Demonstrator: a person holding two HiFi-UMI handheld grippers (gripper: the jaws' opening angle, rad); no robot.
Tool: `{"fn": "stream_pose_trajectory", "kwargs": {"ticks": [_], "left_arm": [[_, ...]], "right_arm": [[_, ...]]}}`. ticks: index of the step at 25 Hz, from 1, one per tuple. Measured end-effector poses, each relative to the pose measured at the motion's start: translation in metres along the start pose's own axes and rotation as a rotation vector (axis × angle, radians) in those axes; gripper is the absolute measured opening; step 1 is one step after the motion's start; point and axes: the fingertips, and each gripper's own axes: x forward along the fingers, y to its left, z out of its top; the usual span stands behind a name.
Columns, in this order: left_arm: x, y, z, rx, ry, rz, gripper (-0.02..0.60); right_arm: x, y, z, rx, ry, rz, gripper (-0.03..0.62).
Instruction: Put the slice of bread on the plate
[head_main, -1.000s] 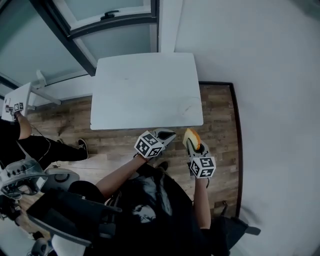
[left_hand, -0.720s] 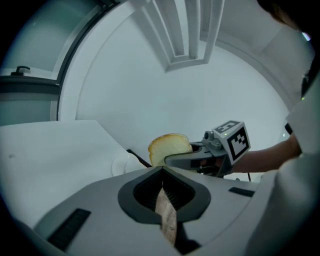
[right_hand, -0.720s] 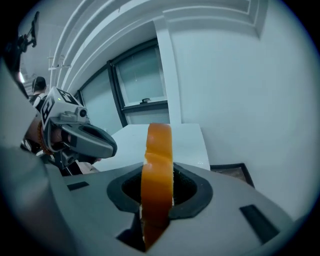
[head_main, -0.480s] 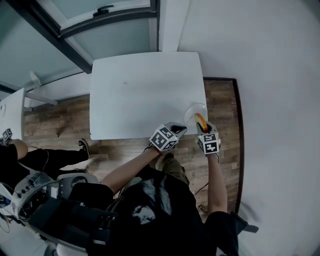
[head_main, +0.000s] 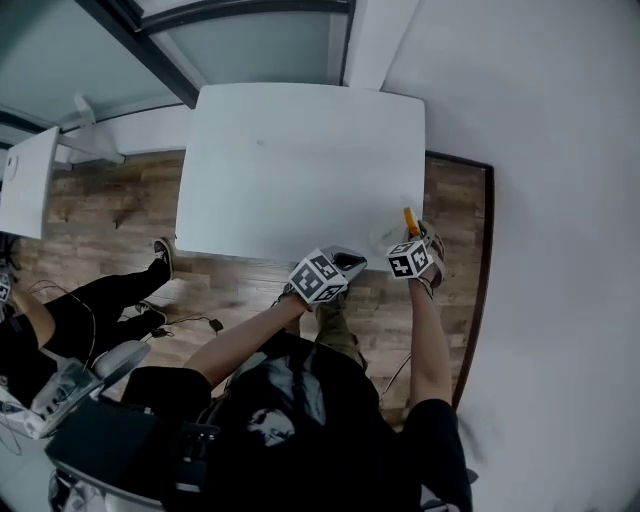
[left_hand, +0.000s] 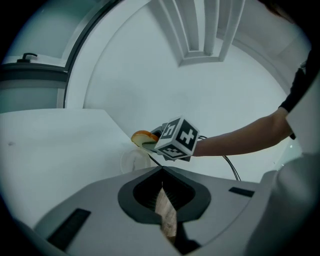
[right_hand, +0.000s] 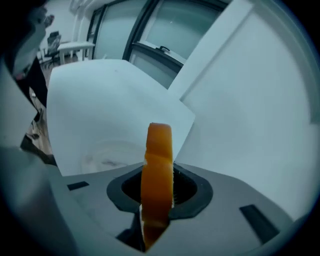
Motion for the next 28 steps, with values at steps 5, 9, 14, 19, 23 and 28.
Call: {"fn": "stream_pose_trajectory", "kwargs": {"ticks": [5, 9, 14, 19, 23, 28], "left_arm": [[-0.005, -0.005, -0.008, -0.022, 0.006, 0.016, 0.003], [-0.009, -0.007, -0.002, -0.049, -0.004, 0.013, 0.003], [-0.01, -0.008, 0.005, -0.058, -0.023, 0.009, 0.003], [-0.011, -0.01, 0.011, -0.056, -0.052, -0.007, 0.003], [-0.019, -0.012, 0.024, -0.031, -0.118, 0.014, 0.003], [-0.033, -0.027, 0.045, 0.041, -0.194, 0.047, 0.003]], "right_arm": [[0.024, 0.023, -0.003, -0.208, 0.039, 0.003, 0.1], [0.015, 0.05, 0.003, -0.173, 0.014, 0.177, 0.165], [-0.007, 0.081, 0.003, -0.023, 0.012, 0.451, 0.29], [-0.031, 0.075, 0.006, 0.262, -0.095, 0.491, 0.373], [-0.087, 0.048, 0.006, 0.45, -0.238, 0.388, 0.278], [-0.174, 0.016, -0.017, 0.663, -0.38, 0.176, 0.08]]}}
